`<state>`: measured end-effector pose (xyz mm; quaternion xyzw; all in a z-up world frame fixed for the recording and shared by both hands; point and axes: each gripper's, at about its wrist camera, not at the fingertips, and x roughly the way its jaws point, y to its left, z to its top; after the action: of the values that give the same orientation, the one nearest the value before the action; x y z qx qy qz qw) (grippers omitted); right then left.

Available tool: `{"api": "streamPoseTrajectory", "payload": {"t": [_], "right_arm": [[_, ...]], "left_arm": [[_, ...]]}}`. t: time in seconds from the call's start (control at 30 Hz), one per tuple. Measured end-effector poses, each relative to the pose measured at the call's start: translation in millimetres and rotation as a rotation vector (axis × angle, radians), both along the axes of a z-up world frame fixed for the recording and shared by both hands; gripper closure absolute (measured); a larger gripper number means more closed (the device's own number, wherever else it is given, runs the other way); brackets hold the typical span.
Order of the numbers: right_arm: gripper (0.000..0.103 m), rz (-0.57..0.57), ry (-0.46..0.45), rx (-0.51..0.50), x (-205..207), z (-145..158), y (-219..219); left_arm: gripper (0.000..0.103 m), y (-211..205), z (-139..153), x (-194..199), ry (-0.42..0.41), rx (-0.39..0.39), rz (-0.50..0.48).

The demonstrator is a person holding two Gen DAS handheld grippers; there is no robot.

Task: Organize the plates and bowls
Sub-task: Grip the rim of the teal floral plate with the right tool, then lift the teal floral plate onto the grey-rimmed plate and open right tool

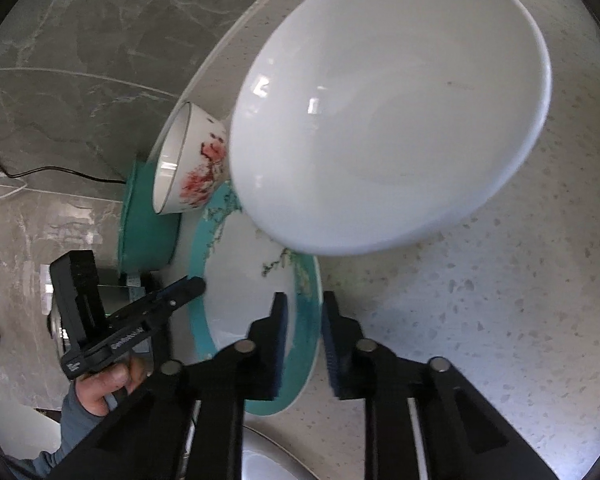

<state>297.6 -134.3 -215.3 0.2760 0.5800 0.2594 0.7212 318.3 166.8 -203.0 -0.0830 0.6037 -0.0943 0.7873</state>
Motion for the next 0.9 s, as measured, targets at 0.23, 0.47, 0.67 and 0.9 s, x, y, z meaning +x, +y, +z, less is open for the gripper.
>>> {"api": "streamPoseTrajectory", "payload": {"t": [0.23,0.47,0.67,0.9], "right_arm": [[0.091,-0.023,0.017,-0.03,0,2,0],[0.091,-0.043,0.041,-0.032,-2,2,1],[0.091,-0.058,0.052,-0.022,-7,9,1],[0.091,-0.056,0.028,-0.026,-14,25,1]], "left_arm": [[0.086,3,2,-3,0.016,-0.003,0.014],[0.088,6,3,-9,0.035,-0.026,0.032],[0.088,7,15,-12,0.027,-0.031,0.038],[0.088,12,32,-24,0.006,-0.034,0.035]]}}
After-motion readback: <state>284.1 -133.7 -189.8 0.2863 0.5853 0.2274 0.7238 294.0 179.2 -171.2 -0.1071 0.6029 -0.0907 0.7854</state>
